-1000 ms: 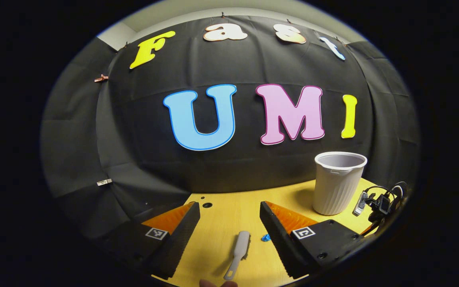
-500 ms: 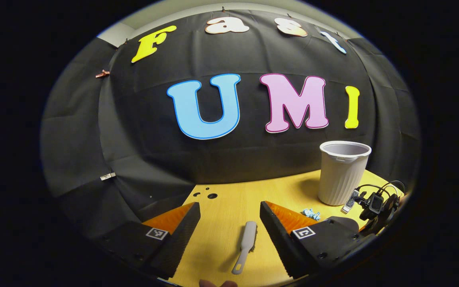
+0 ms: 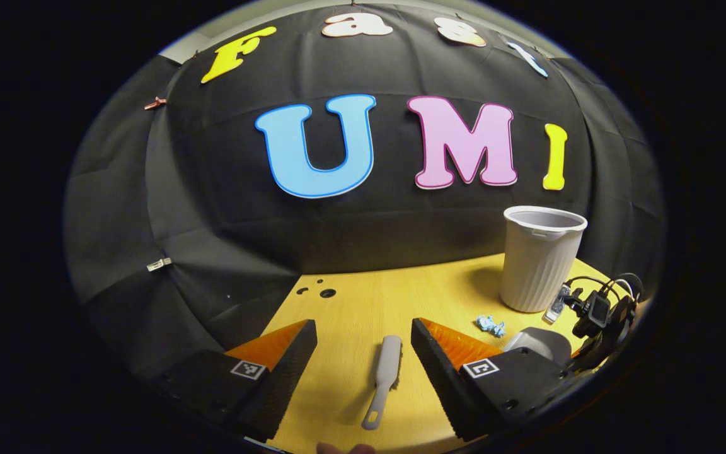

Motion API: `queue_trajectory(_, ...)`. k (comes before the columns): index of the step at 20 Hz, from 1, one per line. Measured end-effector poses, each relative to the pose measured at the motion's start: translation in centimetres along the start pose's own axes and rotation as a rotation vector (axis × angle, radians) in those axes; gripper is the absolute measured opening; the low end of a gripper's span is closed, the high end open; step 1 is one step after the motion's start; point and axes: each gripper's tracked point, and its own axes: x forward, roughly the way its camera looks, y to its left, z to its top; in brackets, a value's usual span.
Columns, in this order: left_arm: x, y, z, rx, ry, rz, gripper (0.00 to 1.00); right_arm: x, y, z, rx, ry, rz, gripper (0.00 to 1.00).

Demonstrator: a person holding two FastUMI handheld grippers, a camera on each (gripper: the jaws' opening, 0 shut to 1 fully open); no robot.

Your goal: Pick up the small broom and dustpan from the desktop, sweep the trash into the dustpan with the broom, and then empty the trash into the garbage bin.

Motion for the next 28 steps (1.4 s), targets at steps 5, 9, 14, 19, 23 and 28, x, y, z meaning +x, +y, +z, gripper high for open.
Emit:
queue_trajectory(5, 2.0, -1.7, -5.1, 0.027, 0.162, -0.095, 0.97, -3.0, -0.4, 0.7, 0.002, -0.107, 0.018, 0.36)
queue_trajectory(9, 3.8, -2.5, -10.3, 0.066, 0.338, -0.160, 0.96, -5.1, -2.6, -0.4, -0.033, -0.119, -0.033, 0.36)
queue_trajectory(14, 6.2, -2.7, -16.1, 0.069, 0.545, -0.208, 0.95, -6.7, -4.0, -1.9, -0.049, -0.125, -0.069, 0.36)
queue_trajectory(19, 8.2, -2.9, -20.8, 0.032, 0.731, -0.227, 0.93, -6.6, -4.5, -2.6, -0.015, -0.121, -0.073, 0.36)
queue_trajectory(23, 9.4, -2.7, -22.6, 0.047, 0.816, -0.219, 0.90, -6.7, -5.0, -3.2, 0.005, -0.117, -0.079, 0.36)
queue_trajectory(28, 10.3, -3.4, -22.9, 0.111, 0.843, -0.259, 0.82, -6.5, -5.4, -3.7, 0.033, -0.105, -0.075, 0.36)
